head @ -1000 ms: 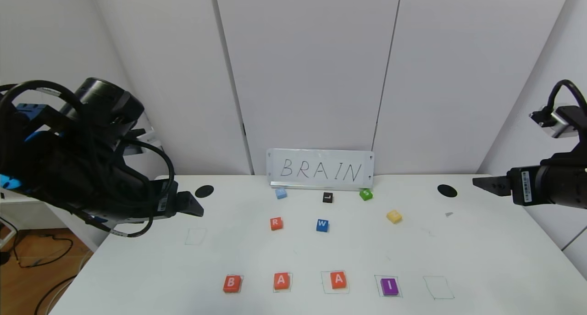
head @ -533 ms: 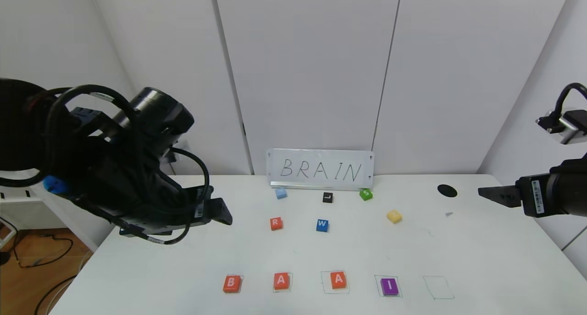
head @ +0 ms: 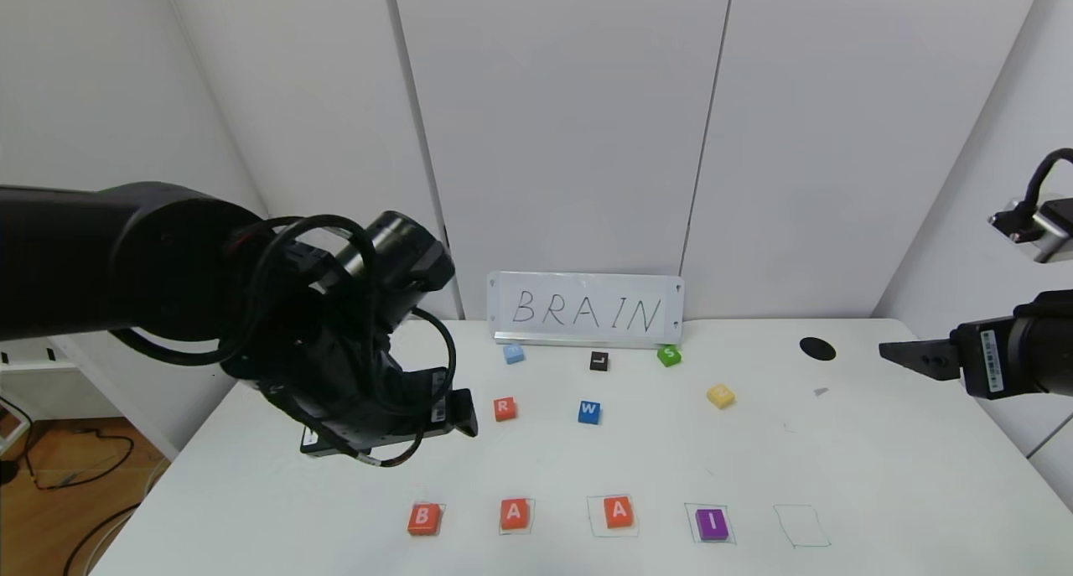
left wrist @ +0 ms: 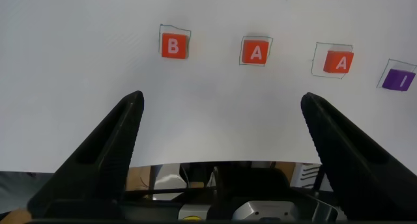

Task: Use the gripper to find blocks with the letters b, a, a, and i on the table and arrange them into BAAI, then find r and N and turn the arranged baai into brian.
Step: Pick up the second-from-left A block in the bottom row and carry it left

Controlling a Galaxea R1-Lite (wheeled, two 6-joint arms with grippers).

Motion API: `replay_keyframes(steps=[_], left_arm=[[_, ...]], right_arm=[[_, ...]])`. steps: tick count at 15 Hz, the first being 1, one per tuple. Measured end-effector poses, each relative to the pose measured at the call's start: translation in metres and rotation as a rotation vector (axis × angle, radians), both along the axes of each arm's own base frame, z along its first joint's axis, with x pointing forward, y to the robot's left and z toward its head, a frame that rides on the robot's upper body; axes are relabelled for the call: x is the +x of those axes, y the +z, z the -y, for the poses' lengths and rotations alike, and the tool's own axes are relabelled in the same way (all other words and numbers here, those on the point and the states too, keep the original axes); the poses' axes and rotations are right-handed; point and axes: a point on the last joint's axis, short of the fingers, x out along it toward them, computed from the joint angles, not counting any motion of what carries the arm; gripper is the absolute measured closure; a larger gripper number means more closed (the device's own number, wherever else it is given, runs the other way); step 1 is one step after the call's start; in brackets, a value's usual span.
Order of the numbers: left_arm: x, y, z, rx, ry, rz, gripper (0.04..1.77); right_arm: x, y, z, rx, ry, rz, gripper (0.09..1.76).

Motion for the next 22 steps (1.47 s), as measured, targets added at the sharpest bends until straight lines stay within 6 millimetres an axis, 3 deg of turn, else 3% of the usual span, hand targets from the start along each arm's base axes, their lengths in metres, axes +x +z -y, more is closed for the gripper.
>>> replay_keyframes(steps=[5, 12, 22], left_arm=[[0.014, -0.026, 0.028, 0.015, -0.017, -0.011, 0.09], [0.028, -0.078, 0.06, 0.038, -0.021, -0.025, 0.09], [0.031, -0.133, 0.084, 0.095, 0.034, -0.061, 0.09]], right_arm=[[0.0, 0.0, 0.0, -0.003, 0.005, 0.0, 0.14], [-0.001, 0.0, -0.002, -0.001, 0.016, 0.0, 0.14], [-0.002, -0.002, -0.003, -0.002, 0.024, -0.004, 0.14]])
